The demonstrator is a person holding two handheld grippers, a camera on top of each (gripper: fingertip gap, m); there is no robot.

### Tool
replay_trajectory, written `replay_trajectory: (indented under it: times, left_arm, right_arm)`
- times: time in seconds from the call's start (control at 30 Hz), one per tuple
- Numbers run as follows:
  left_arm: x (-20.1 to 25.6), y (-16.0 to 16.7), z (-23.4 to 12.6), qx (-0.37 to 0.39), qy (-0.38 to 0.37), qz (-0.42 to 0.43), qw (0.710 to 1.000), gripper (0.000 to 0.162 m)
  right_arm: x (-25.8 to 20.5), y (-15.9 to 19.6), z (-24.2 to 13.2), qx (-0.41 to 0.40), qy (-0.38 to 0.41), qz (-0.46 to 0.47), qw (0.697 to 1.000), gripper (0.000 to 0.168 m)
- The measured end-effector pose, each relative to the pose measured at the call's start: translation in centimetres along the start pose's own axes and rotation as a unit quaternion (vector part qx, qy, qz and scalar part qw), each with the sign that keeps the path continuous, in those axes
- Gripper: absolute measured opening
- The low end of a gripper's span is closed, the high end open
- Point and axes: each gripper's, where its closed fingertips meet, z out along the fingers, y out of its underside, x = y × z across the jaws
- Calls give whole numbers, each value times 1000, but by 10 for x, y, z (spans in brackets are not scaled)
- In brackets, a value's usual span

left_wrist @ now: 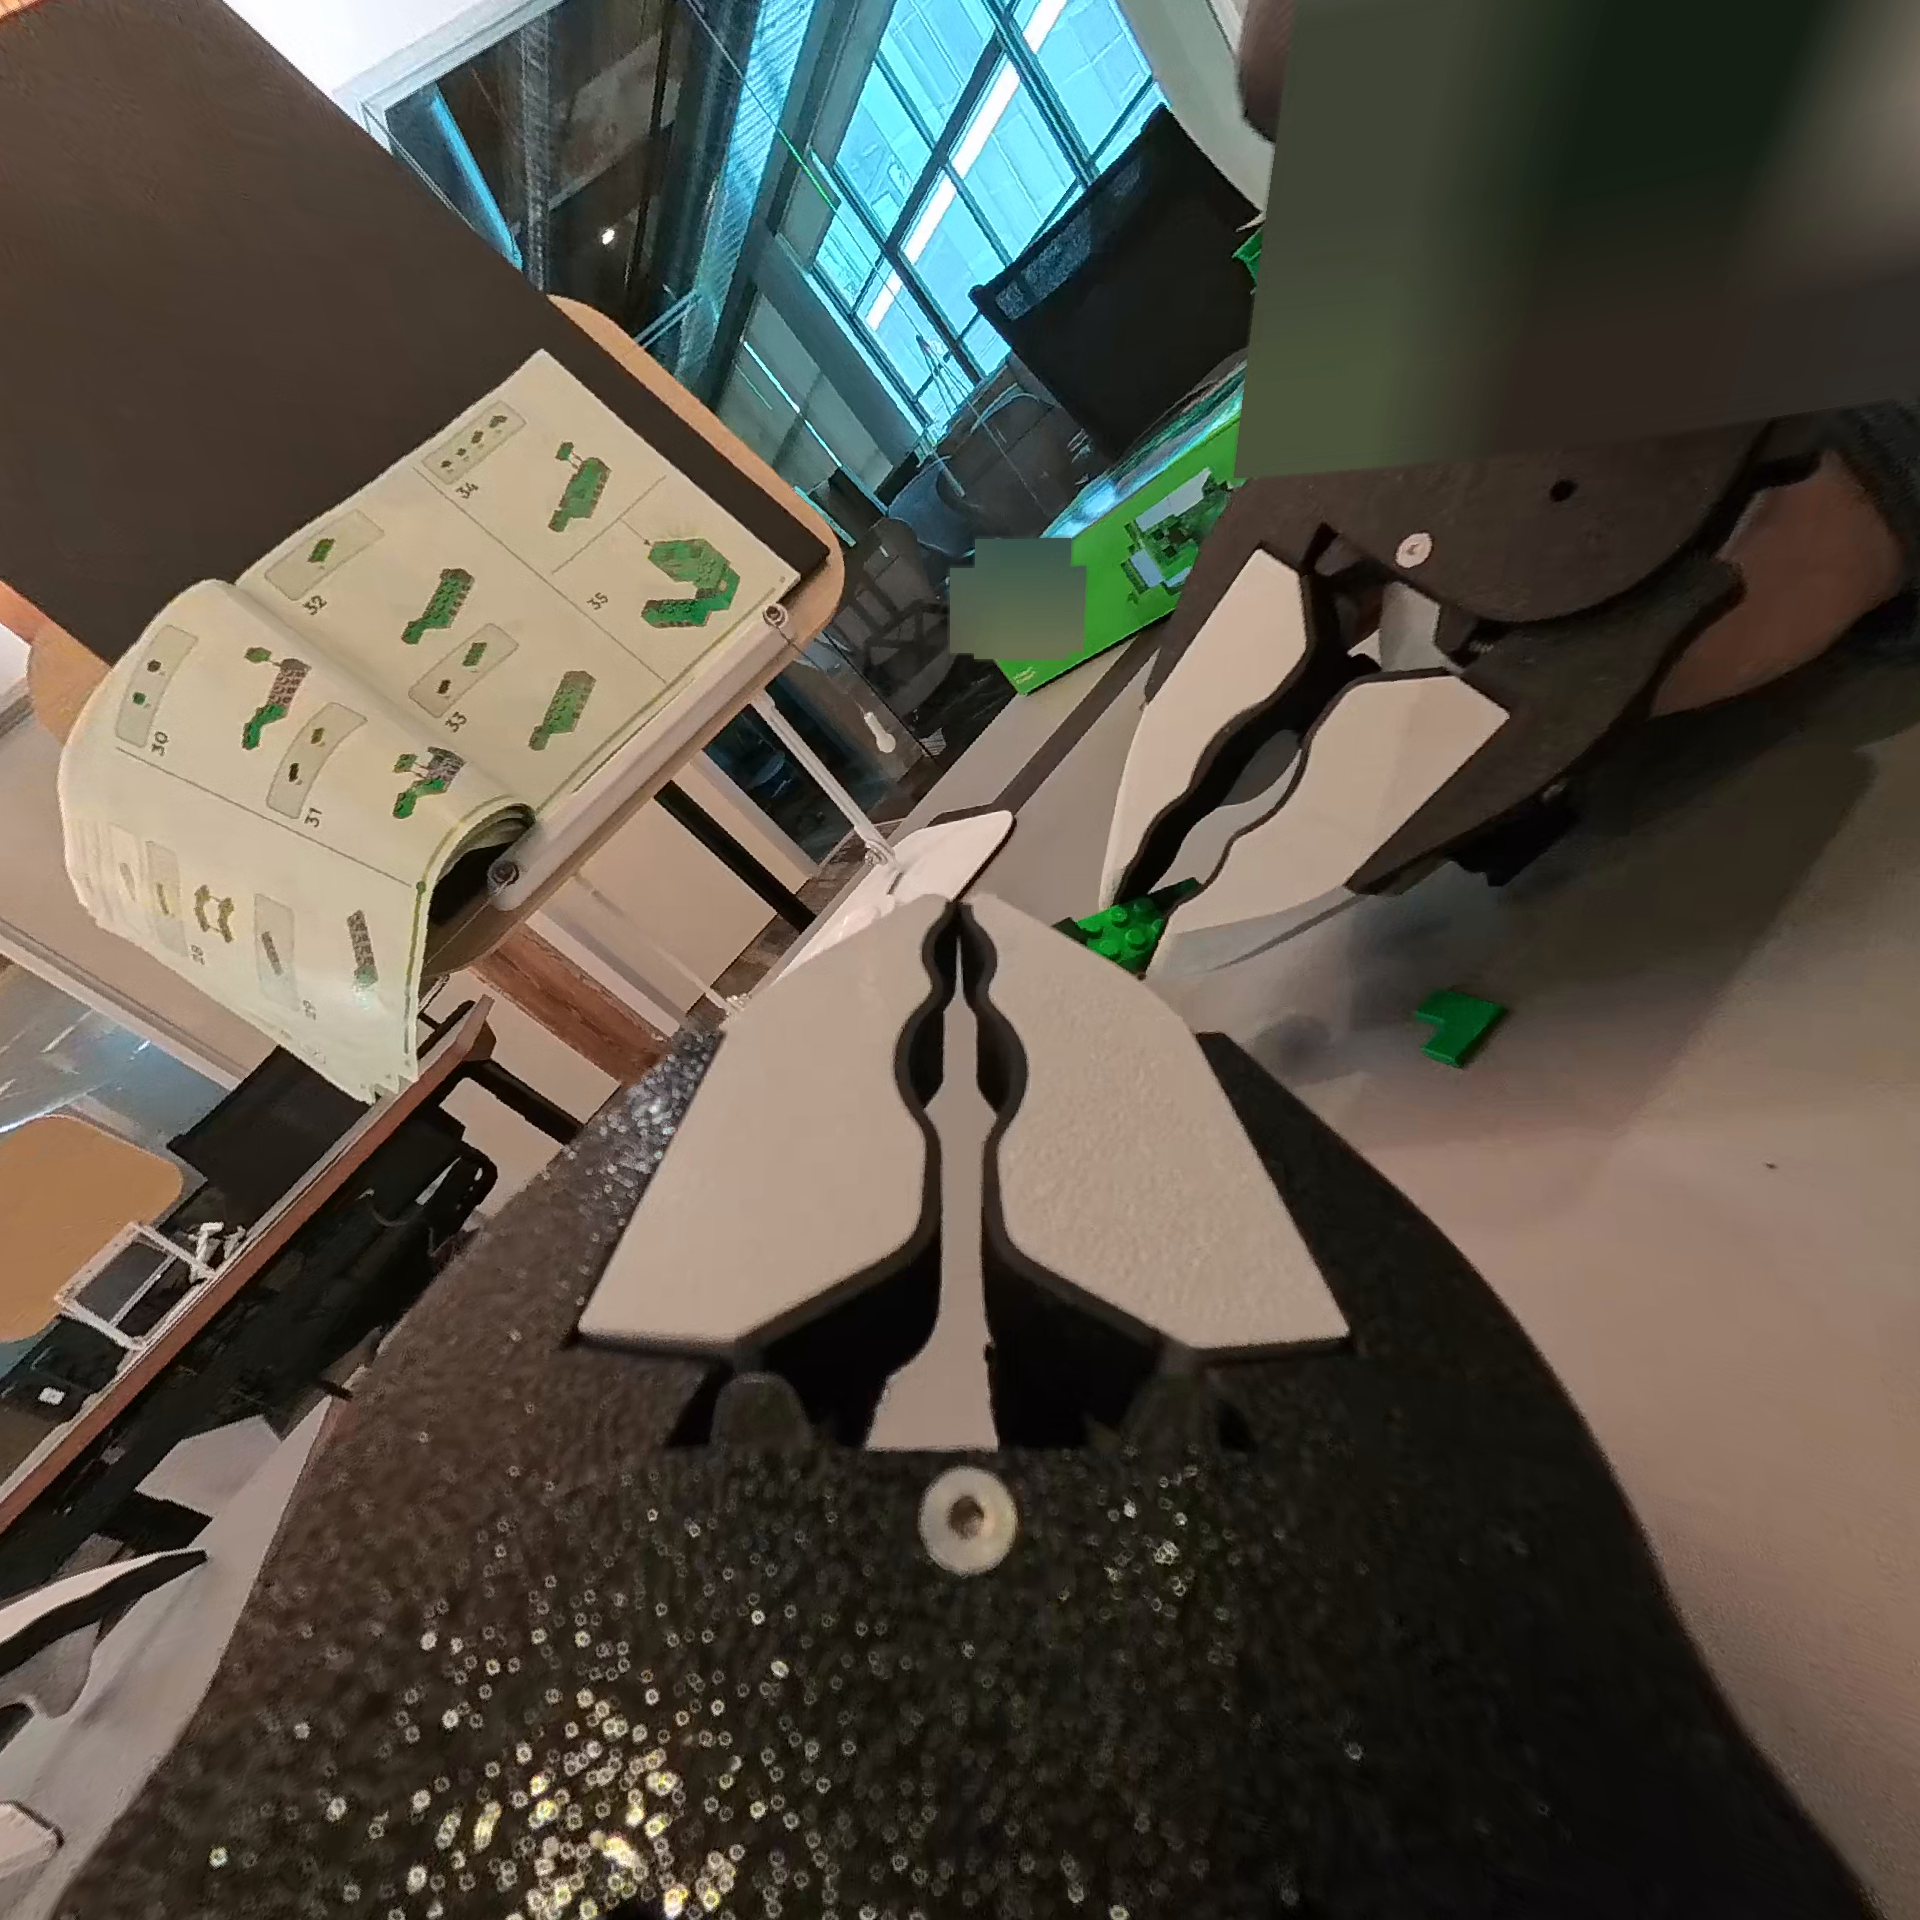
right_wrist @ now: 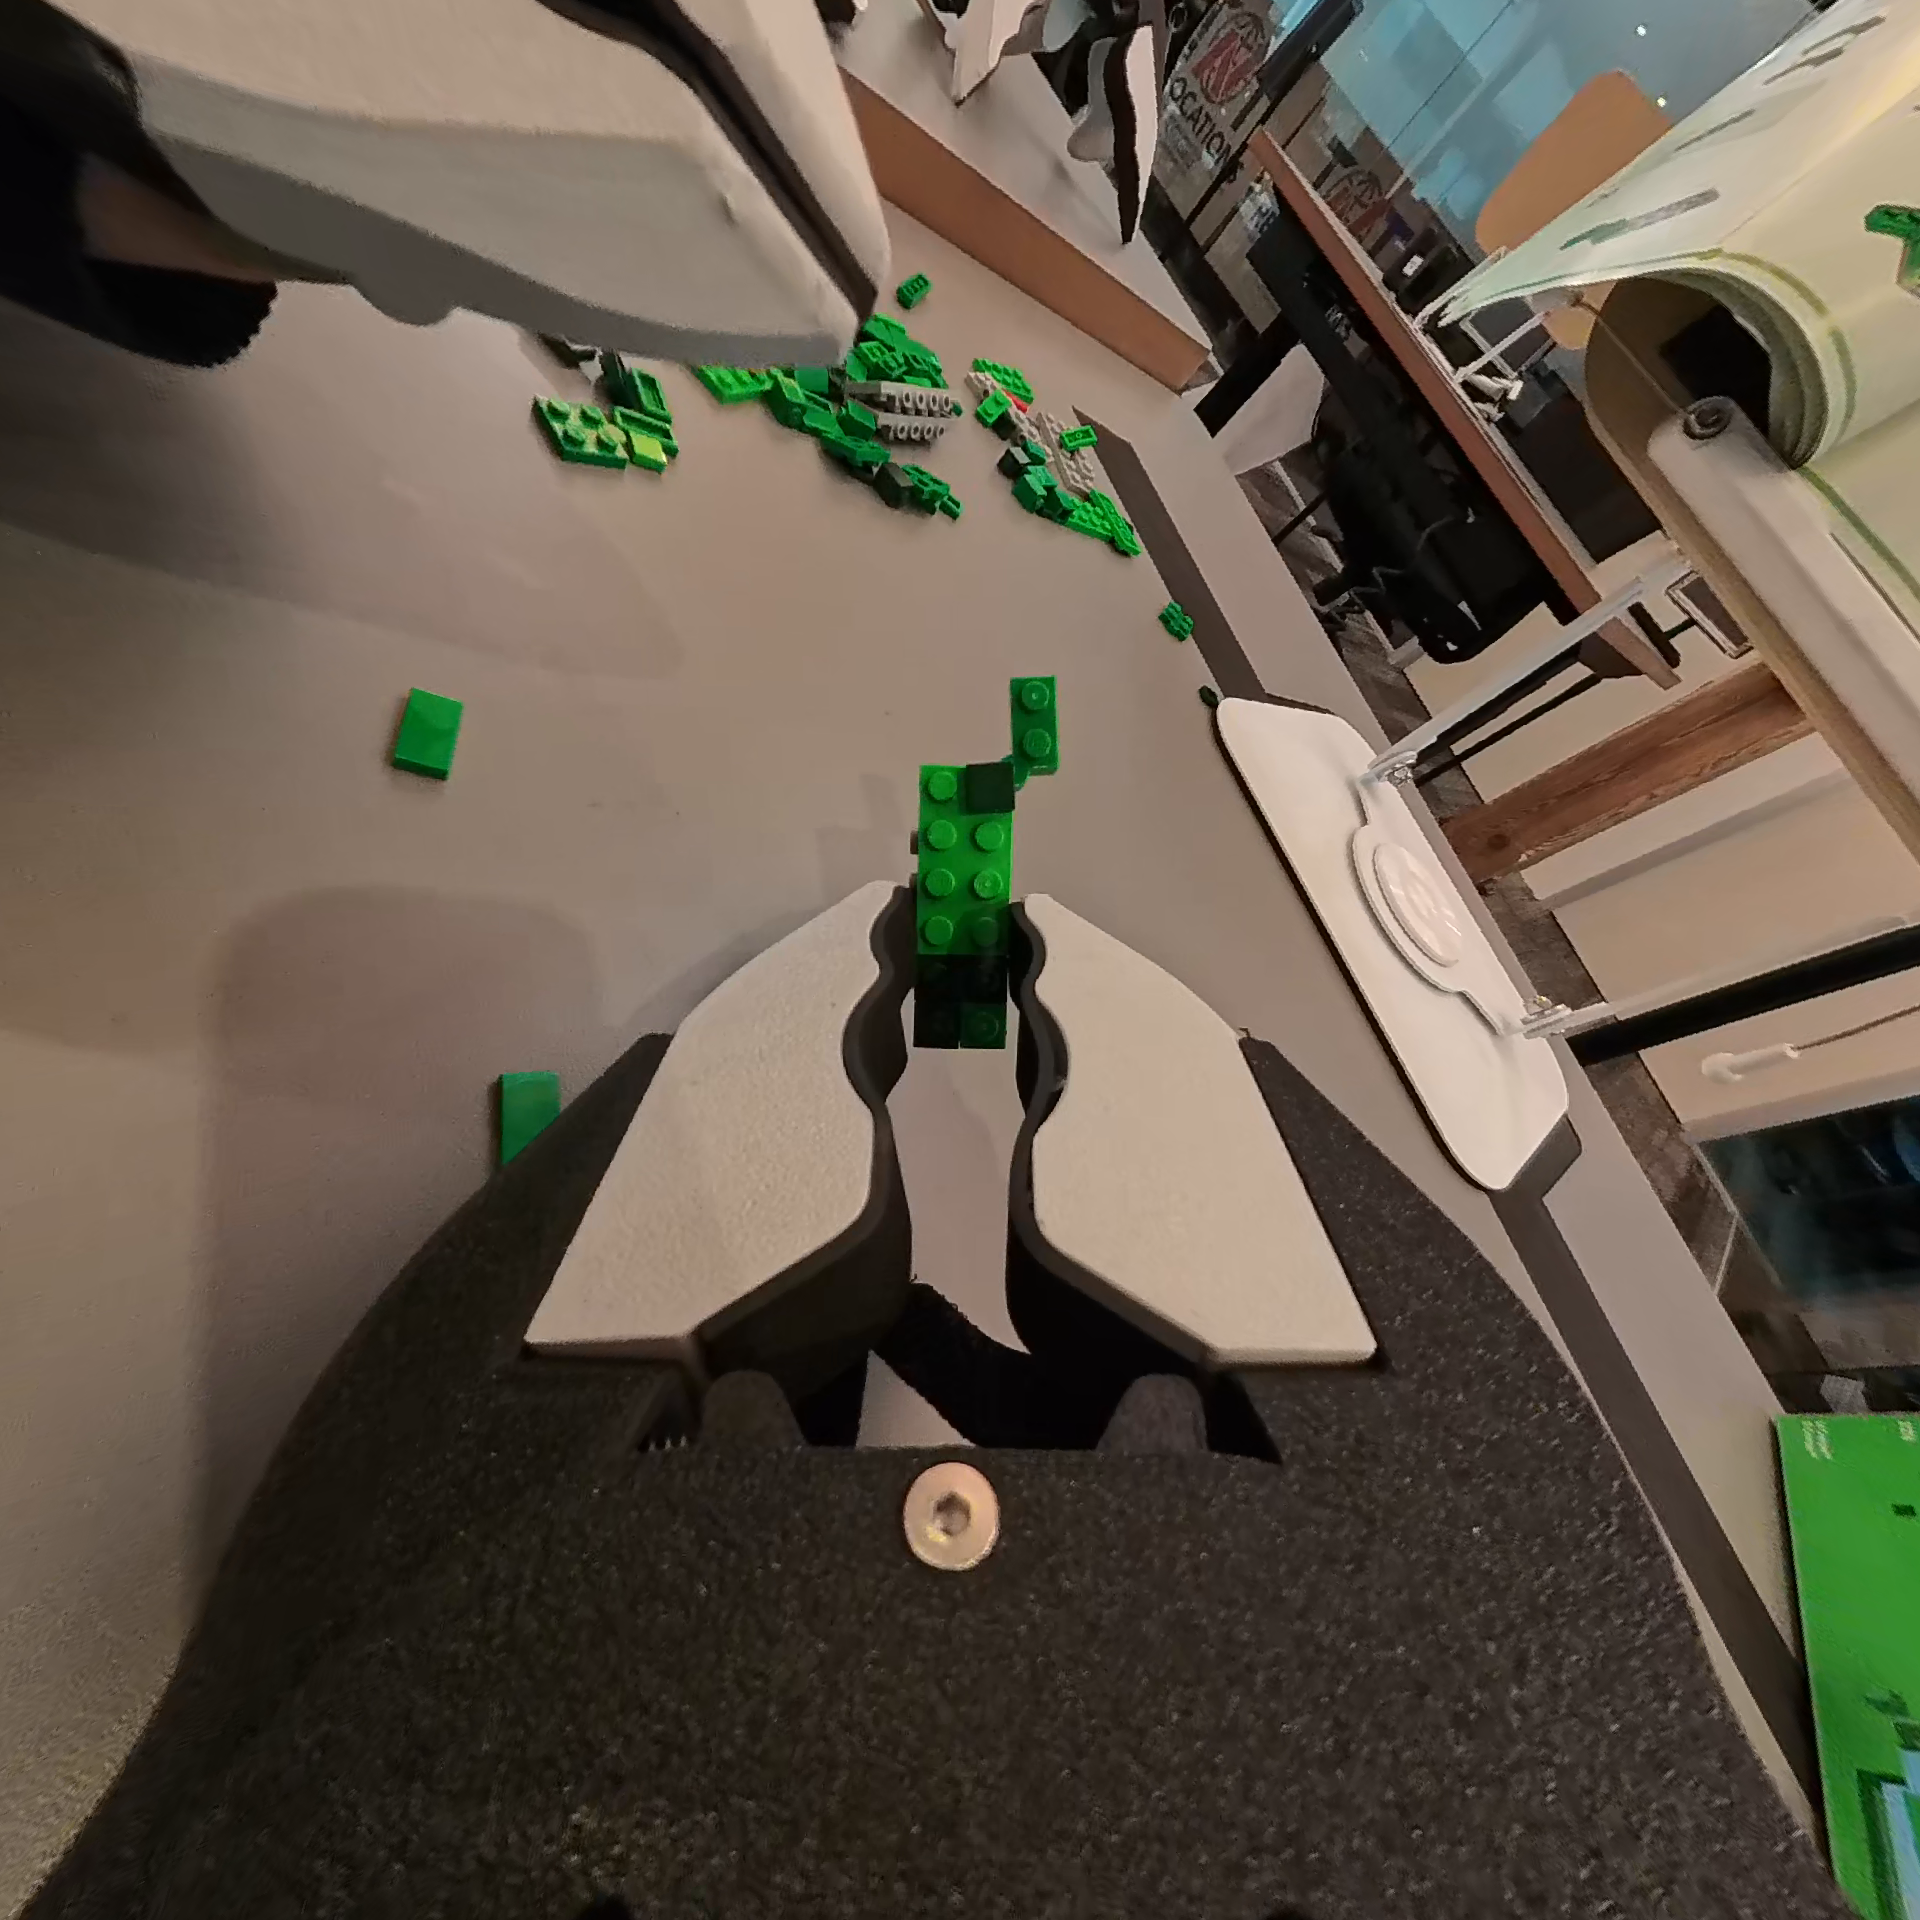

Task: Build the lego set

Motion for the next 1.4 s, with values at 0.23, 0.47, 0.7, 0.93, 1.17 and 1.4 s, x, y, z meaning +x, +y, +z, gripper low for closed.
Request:
replay_trajectory:
  times: [0.23, 0.47, 0.7, 0.93, 1.17, 1.4]
  left_arm:
    - [-35, 43, -1, -132, -97, -39, 986, 0]
    - [-40, 72, -3, -201, -104, -96, 969, 0]
    - [-37, 76, -1, -207, -93, -109, 968, 0]
    - [-36, 76, -1, -205, -87, -110, 969, 0]
    - [-35, 73, 0, -195, -84, -103, 972, 0]
    - [-14, 55, 8, -152, -31, -62, 986, 0]
  right_arm:
    - [-1, 0, 0, -1, -1, -2, 1000, 16]
    - [-1, 0, 0, -2, -1, -6, 1000, 16]
    - [-1, 0, 1, -2, -1, -6, 1000, 16]
    - [-1, 0, 1, -2, -1, -7, 1000, 16]
    - [-2, 1, 1, -3, -2, -8, 1000, 16]
    - [-2, 1, 1, -3, -2, -9, 1000, 16]
